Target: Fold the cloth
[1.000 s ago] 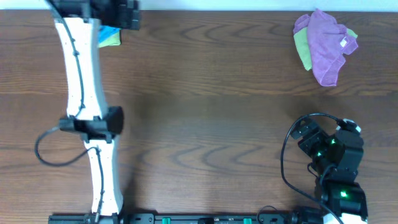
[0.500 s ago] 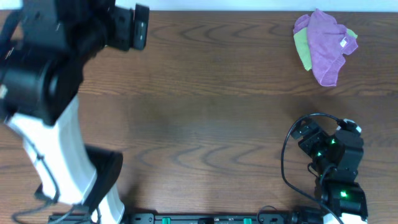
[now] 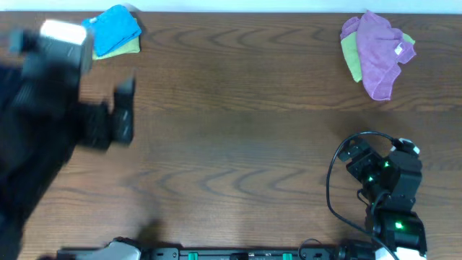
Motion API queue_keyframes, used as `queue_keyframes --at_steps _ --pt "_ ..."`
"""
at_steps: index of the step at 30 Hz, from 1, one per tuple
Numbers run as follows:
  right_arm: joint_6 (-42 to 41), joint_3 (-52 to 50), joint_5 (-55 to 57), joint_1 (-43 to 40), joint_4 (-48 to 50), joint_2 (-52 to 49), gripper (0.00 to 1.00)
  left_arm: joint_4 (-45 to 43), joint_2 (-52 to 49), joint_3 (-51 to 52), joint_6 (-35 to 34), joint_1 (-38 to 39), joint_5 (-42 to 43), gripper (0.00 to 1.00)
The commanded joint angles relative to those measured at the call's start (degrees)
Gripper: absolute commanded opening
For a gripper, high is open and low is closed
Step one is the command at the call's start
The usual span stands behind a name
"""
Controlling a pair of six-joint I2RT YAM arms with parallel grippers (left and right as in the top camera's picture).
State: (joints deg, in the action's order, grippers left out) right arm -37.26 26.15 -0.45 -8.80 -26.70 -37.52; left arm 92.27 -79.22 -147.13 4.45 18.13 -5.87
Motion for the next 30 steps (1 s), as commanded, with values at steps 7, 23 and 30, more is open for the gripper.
queue_keyframes --at_steps 7,23,30 --pt "0.2 0.4 0.4 -0.5 0.1 0.0 0.99 4.5 26.4 17.6 -0.1 0.3 -5.3 0.84" --pt "0.2 0.4 0.4 -0.5 0.1 0.0 0.99 1.7 47.5 42.5 -1.5 0.3 -1.6 0.96" --pt "0.2 0.4 0.4 -0.5 0.1 0.0 0.99 -12.5 47.8 63.2 -1.5 0.3 -1.5 0.96"
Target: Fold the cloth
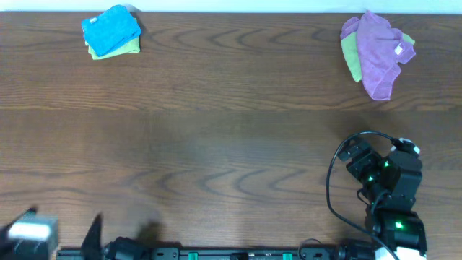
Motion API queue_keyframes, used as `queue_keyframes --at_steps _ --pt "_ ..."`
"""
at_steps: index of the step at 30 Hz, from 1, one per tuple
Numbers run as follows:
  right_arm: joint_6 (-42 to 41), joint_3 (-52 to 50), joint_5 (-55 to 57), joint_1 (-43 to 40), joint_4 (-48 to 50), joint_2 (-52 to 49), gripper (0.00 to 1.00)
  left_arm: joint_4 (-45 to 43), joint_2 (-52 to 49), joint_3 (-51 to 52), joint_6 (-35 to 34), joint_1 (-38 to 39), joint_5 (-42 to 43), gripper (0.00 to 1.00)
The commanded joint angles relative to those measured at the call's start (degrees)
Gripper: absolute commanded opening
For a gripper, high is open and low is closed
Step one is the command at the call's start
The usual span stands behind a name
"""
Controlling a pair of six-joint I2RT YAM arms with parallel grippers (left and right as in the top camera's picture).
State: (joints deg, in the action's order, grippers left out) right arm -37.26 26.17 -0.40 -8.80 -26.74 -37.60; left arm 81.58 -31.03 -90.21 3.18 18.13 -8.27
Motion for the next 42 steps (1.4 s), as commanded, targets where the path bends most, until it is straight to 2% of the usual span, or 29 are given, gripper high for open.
queue_keyframes --at_steps 1,8,13,19,25,34,42 --pt "0.2 0.4 0.4 -0.5 0.1 0.1 0.99 -4.1 -0.4 9.5 -0.2 0.3 1.2 0.96" --pt "0.2 0.4 0.4 -0.5 0.1 0.1 0.99 -22.2 0.7 24.7 -0.2 -1.8 3.3 0.96" --pt "0.2 0.4 0.4 -0.5 0.1 0.1 0.99 -33.9 6.1 34.6 -0.3 -9.0 7.1 0.95" --pt "0.2 0.4 0.4 -0.5 0.1 0.1 0.99 -46.0 13.6 47.3 -2.0 -18.1 7.9 0.95" --pt "0.2 0.4 0.4 -0.5 0.1 0.1 0.99 -57.3 20.3 60.2 -5.4 -22.3 7.9 0.95" --pt "0.2 0.4 0.4 -0.5 0.1 0.1 0.99 -71.2 26.9 75.7 -8.9 -22.8 7.7 0.95" --pt "0.2 0.4 0.4 -0.5 0.1 0.1 0.99 -75.1 28.2 81.9 -9.7 -22.8 7.7 0.95"
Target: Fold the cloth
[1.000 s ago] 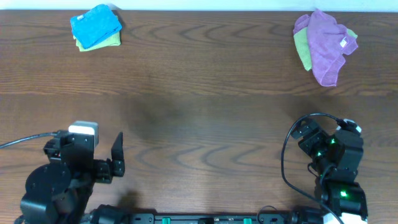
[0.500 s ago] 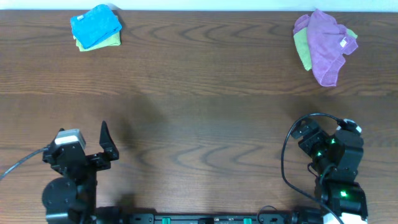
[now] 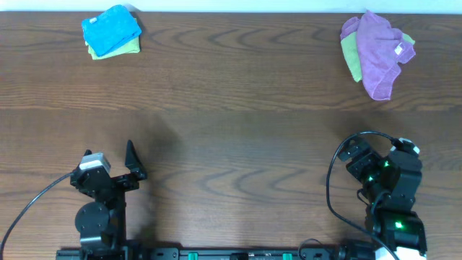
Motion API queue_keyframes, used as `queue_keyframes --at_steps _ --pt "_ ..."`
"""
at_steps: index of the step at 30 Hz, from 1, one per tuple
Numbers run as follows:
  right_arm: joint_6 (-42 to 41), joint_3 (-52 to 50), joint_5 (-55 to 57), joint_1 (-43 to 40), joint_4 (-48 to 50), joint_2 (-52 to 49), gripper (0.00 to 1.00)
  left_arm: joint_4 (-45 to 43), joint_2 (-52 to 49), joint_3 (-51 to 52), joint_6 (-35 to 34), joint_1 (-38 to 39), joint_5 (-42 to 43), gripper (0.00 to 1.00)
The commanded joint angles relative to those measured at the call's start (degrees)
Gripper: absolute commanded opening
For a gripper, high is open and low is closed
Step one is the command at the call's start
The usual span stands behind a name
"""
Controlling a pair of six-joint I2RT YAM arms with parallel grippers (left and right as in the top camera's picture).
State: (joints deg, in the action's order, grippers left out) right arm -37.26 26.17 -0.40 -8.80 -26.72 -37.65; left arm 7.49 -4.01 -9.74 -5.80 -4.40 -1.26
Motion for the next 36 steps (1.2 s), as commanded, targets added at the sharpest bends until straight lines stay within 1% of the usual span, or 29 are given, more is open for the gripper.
queue_keyframes --at_steps 1,5,14,19,23,36 --pt "0.2 0.4 0.4 -0.5 0.1 0.1 0.99 -1.3 1.5 2.1 -1.1 -0.2 0.6 0.95" --pt "0.2 0.4 0.4 -0.5 0.1 0.1 0.99 -3.5 2.6 5.0 -1.7 -0.2 0.7 0.95" --pt "0.2 0.4 0.4 -0.5 0.1 0.1 0.99 -4.5 3.8 9.3 -2.6 -0.2 0.6 0.96" --pt "0.2 0.4 0.4 -0.5 0.1 0.1 0.99 -3.2 3.8 9.5 -3.0 -0.2 -0.4 0.96" --pt "0.2 0.4 0.4 -0.5 0.1 0.1 0.99 -3.1 3.8 9.5 -0.3 -0.2 -0.2 0.95" --pt "0.2 0.4 0.4 -0.5 0.1 0.1 0.99 -3.2 3.8 9.5 -0.4 -0.2 -0.2 0.95"
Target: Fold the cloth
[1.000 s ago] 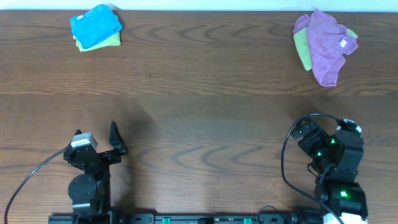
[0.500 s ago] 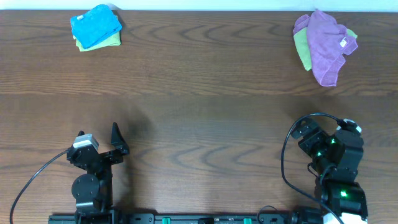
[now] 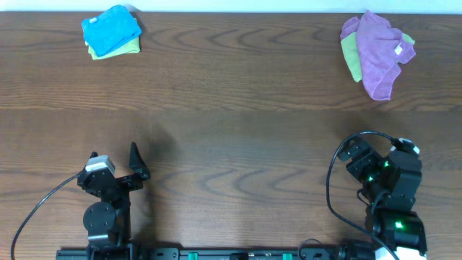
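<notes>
A blue cloth [image 3: 112, 29] lies folded on top of a yellow-green one at the far left corner. At the far right, a purple cloth [image 3: 379, 50] is crumpled over a light green cloth [image 3: 351, 58]. My left gripper [image 3: 135, 160] sits folded back at the near left edge, one dark finger pointing up the table, far from both piles. My right gripper [image 3: 353, 154] is tucked in at the near right, with nothing in it. From above, neither gripper's jaws show whether they are open or shut.
The brown wooden table [image 3: 238, 123] runs between the two piles and the arms. A black cable [image 3: 333, 184] loops beside the right arm, and another trails from the left arm [image 3: 36, 213]. A black rail [image 3: 238, 254] lines the near edge.
The left arm has shifted a little to the right and nearer the front edge. The right arm and both cloth piles are unchanged.
The left arm was first a blur stretched out near the blue pile at the far left. Then it showed only at the near left corner. Then it stood folded at the near left, where it still sits. Neither cloth pile changed.
</notes>
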Motion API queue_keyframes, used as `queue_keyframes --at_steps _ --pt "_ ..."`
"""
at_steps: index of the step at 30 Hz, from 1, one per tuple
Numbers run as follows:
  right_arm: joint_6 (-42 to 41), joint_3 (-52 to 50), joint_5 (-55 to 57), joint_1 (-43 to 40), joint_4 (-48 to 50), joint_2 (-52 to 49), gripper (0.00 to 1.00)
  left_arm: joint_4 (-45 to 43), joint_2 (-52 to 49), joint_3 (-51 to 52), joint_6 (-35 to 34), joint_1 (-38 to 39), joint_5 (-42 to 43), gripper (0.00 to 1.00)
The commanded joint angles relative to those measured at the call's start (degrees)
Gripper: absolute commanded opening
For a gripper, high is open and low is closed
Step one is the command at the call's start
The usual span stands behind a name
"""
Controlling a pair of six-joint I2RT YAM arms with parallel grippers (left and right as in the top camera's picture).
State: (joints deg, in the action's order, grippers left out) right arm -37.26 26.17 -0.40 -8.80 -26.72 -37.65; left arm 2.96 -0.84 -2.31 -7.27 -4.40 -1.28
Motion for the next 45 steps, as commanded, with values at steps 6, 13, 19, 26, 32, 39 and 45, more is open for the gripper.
queue_keyframes --at_steps 6,13,19,26,32,39,45 --pt "0.2 0.4 0.4 -0.5 0.1 0.1 0.99 1.3 0.6 2.0 1.1 -0.2 -0.2 0.96" --pt "0.2 0.4 0.4 -0.2 -0.1 0.5 0.99 1.3 0.6 2.0 1.0 -0.2 -0.2 0.95" --pt "1.0 0.4 10.2 -0.1 -6.3 8.5 0.99 1.3 0.6 2.0 1.0 -0.2 -0.2 0.96" --pt "11.8 -1.1 19.7 2.4 -12.0 17.5 0.99 1.3 0.6 2.0 1.1 -0.2 -0.2 0.95" --pt "23.2 -5.9 16.3 4.1 -9.7 26.0 0.99 1.3 0.6 2.0 1.1 -0.2 -0.2 0.96" --pt "29.7 -14.6 7.8 4.1 -5.7 35.8 0.99 1.3 0.6 2.0 1.1 -0.2 -0.2 0.95" --pt "30.9 -17.7 6.1 4.1 -4.9 37.4 0.99 1.3 0.6 2.0 1.1 -0.2 -0.2 0.95"
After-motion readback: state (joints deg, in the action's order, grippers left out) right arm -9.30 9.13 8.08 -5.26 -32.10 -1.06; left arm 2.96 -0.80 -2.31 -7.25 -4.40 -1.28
